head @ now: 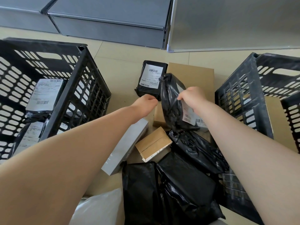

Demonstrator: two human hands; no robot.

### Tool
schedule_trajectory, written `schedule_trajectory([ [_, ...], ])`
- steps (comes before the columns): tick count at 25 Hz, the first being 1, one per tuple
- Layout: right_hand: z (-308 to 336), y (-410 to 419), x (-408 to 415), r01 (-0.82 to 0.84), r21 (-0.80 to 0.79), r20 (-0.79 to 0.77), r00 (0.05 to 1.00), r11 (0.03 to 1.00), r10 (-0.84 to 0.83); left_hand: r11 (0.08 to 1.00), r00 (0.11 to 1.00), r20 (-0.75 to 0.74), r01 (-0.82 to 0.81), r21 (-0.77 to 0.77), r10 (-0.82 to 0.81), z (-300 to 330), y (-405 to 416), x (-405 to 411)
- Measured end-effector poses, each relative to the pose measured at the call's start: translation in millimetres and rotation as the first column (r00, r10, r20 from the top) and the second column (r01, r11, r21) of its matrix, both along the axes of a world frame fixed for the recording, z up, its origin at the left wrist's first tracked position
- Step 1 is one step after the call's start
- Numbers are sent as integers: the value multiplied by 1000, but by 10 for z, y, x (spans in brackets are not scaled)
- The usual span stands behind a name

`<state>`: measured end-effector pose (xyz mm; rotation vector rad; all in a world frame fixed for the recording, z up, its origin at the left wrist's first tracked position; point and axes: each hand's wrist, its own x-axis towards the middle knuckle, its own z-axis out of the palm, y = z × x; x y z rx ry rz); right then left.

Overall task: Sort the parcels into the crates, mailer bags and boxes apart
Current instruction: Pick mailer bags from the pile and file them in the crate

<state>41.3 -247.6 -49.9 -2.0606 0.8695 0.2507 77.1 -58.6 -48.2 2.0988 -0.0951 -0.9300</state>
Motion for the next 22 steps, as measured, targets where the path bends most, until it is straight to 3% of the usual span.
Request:
schedule_trajectory([
  [2,61,117,45,160,215,7,986,964,-165,996,985,-162,-73,-60,62,25,-71,-44],
  [4,61,212,85,215,331,2,973,919,-229,991,966,-251,-94,-91,69,14,-123,-89],
  [10,50,390,162,266,498,-22,955,826,-294,987,963,-250,-128,-102,99,-16,-170,-78],
  [15,21,417,159,176,442,24,978,880,-207,981,968,-211,-160,-109,135,-37,-75,-20],
  [22,-35,250,24,192,201,87,973,961,-213,905,908,-348,-333,-264,232,-23,115,85],
])
